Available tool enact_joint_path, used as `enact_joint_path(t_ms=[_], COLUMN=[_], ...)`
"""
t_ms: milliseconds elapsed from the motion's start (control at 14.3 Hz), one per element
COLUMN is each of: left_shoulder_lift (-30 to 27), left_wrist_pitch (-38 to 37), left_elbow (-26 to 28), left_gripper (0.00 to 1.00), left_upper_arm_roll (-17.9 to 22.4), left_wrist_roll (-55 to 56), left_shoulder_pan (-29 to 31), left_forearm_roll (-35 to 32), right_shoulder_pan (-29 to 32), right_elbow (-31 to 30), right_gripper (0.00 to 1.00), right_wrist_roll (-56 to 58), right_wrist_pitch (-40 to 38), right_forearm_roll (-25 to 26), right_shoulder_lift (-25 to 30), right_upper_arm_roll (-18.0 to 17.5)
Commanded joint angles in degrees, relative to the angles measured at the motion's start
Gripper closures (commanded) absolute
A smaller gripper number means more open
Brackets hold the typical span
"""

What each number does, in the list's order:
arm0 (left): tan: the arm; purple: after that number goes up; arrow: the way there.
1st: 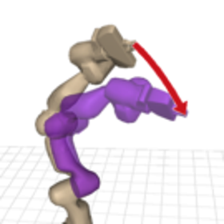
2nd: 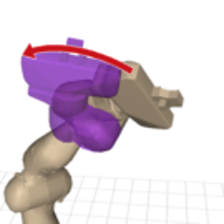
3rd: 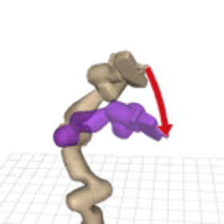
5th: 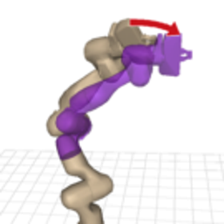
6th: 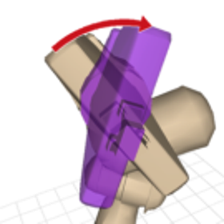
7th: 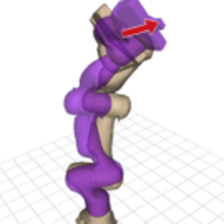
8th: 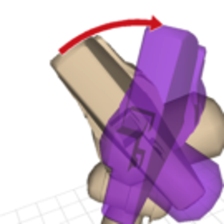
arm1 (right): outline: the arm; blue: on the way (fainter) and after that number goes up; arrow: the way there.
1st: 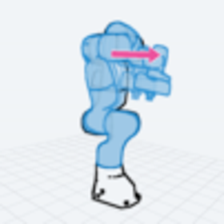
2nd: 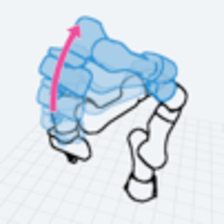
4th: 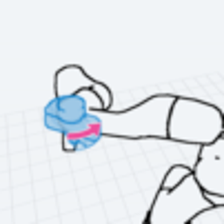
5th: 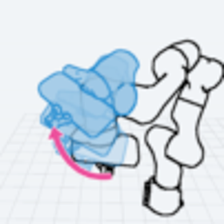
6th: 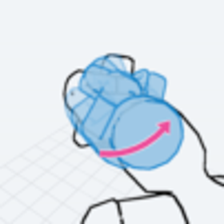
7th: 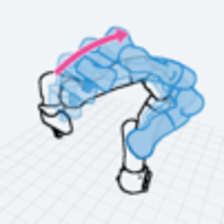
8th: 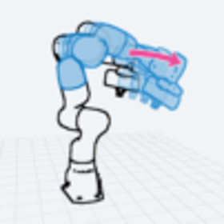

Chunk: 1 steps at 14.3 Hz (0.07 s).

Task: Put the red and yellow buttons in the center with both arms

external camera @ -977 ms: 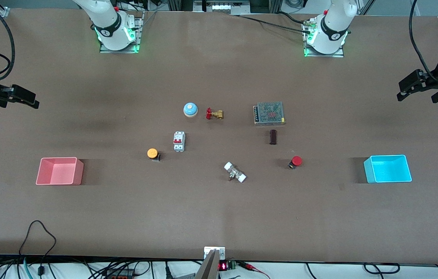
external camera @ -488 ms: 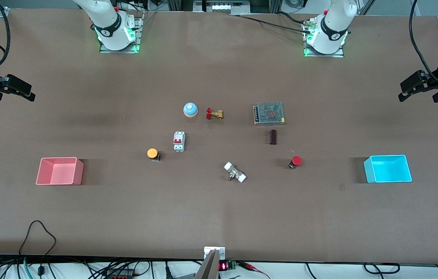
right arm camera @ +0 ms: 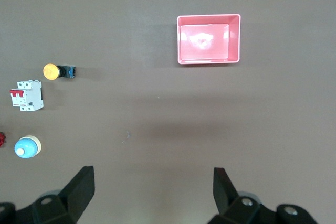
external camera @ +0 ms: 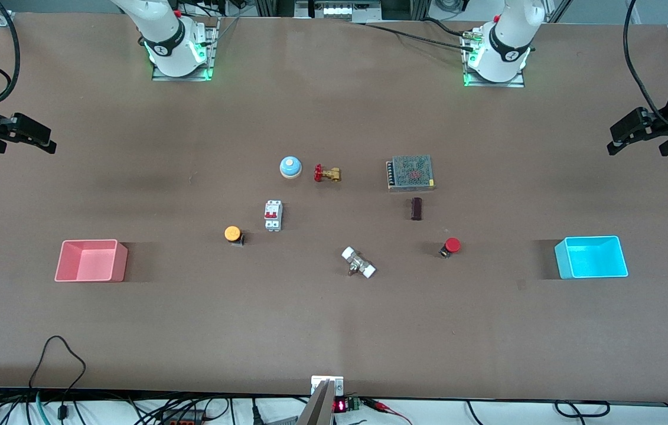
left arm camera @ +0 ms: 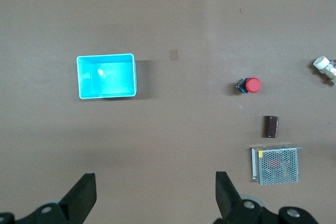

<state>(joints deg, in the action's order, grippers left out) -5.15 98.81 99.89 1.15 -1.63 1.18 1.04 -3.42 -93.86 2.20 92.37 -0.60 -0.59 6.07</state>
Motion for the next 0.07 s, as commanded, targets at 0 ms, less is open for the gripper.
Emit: enact_joint_path(t_ms=[0], left_shoulder_lift=[-0.3], left_wrist_pitch=[0.5], left_elbow=[0.7], left_gripper=[0.00], left_upper_arm_roll=[-0.1], left_wrist_roll=[0.9], left_shoulder_pan=[-0.2], left_forearm_roll=[-0.1], right_shoulder_pan=[-0.1], right_elbow=[-1.0], right_gripper=[0.00], right_wrist_roll=[0.3], right_wrist_pitch=[-1.2], right_forearm_roll=[0.7], right_shoulder_lift=[1.4], right_upper_arm_roll=[-0.3])
